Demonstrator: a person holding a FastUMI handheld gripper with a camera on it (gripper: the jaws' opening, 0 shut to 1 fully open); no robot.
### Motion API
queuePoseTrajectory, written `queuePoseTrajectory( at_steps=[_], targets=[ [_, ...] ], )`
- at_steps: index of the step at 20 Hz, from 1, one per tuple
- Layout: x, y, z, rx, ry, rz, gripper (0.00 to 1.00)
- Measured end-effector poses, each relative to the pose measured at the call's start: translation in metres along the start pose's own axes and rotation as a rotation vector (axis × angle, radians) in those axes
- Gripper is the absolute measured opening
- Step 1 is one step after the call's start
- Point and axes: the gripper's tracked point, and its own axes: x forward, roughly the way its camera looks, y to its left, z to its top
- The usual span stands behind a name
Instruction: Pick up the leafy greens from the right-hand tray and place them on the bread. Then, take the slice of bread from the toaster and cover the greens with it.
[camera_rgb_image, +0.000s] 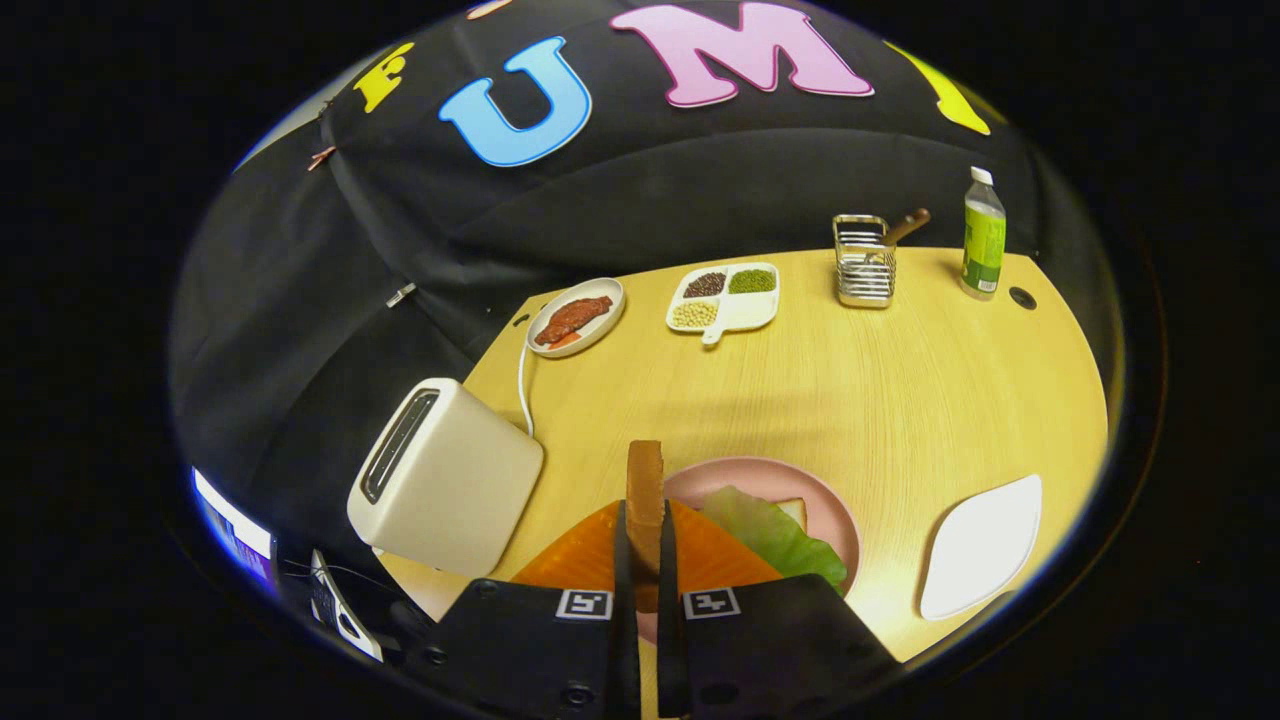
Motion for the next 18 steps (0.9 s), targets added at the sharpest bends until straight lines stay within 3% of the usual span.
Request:
queuePoseTrajectory(
  at_steps=[11, 12, 14, 16, 18],
  targets=[
    [-0.003, -0.05, -0.018, 0.079, 0.046, -0.079, 0.15],
    [-0.002, -0.055, -0.025, 0.082, 0.058, -0.091, 0.21],
    [-0.002, -0.063, -0.032, 0.071, 0.07, -0.117, 0.24],
    [-0.003, -0.07, -0.038, 0.04, 0.084, -0.148, 0.41],
    [-0.005, -0.074, -0.039, 0.031, 0.089, -0.163, 0.5]
  ],
)
